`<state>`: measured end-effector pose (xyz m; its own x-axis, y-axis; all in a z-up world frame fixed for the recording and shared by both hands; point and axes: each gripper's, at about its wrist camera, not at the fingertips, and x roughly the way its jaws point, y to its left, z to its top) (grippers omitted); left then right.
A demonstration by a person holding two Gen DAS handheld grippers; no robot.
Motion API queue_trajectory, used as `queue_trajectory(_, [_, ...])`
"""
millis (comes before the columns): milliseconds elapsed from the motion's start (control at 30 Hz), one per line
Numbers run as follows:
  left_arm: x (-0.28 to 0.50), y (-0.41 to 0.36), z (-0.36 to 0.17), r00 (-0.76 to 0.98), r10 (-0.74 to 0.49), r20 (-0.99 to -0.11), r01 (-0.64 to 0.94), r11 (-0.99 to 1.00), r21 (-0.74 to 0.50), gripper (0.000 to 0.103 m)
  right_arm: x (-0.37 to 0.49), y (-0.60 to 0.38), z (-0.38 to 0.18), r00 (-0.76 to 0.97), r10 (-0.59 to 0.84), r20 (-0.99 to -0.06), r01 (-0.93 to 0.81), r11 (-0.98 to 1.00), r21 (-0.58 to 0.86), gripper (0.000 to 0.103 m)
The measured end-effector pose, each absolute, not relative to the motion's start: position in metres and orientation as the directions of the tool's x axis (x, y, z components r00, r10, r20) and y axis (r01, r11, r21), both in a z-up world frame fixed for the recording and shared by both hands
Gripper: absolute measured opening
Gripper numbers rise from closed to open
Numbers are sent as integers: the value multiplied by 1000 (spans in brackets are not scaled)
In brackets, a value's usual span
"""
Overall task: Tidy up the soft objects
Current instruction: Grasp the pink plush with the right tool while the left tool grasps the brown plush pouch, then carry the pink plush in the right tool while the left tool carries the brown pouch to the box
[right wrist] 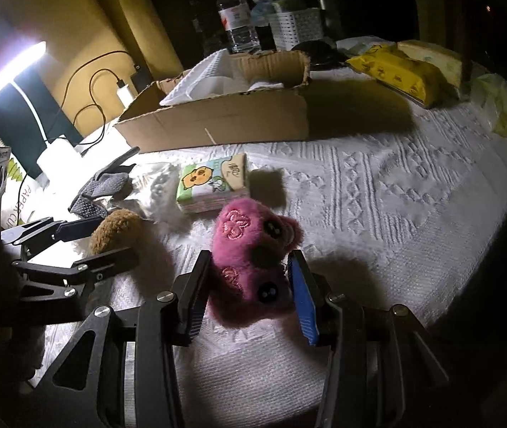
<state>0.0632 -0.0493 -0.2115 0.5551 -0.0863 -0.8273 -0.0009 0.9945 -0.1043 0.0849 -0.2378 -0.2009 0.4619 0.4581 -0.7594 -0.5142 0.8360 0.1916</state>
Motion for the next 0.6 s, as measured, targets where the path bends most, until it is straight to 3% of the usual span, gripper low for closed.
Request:
queue_trajectory(467, [67,-59,-224,536,-84,-840,36,996,-77,75,88,-237,-202,460,466,-756,-516,833,199,45])
queue_trajectory(533, [66,-60,-222,541,-93,-836,43,996,-83,66,88,-237,-200,462,466,-754,-517,833,198,45])
queue_trajectory(600, [64,-60,-219,547,-102,-831,49,995,-90,66,87,-237,-198,464,466,-753,-518,832,196,45])
